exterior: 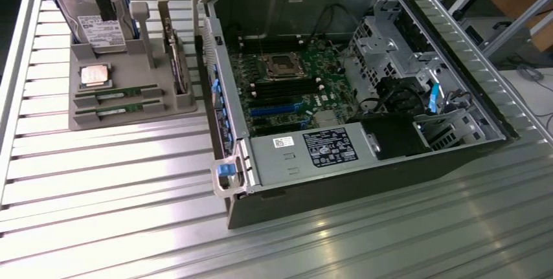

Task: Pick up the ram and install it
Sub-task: 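Pick up the ram and move it above insertion slot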

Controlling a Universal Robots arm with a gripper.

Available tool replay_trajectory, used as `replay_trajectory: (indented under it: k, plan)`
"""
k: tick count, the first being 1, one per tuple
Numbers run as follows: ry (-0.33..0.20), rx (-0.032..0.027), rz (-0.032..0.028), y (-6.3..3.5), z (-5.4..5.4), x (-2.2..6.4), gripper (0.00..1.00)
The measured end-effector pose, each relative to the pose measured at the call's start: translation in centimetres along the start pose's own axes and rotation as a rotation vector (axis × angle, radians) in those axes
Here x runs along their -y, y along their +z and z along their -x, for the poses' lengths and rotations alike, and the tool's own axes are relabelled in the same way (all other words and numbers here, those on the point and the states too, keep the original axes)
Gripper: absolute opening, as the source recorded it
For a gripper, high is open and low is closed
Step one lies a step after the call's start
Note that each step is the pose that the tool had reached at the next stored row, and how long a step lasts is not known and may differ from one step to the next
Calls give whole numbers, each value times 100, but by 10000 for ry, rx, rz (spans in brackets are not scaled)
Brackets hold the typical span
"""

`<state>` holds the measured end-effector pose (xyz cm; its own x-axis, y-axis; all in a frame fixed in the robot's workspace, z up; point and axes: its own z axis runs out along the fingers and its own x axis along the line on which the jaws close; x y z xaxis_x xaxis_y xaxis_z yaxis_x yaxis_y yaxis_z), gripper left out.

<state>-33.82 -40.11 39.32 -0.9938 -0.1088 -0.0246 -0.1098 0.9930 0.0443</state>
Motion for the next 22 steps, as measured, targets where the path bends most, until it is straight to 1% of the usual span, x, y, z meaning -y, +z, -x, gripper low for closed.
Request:
replay_trajectory:
  k: [22]
  plan:
    - [-455, -21, 11, 0, 0, 1, 11]
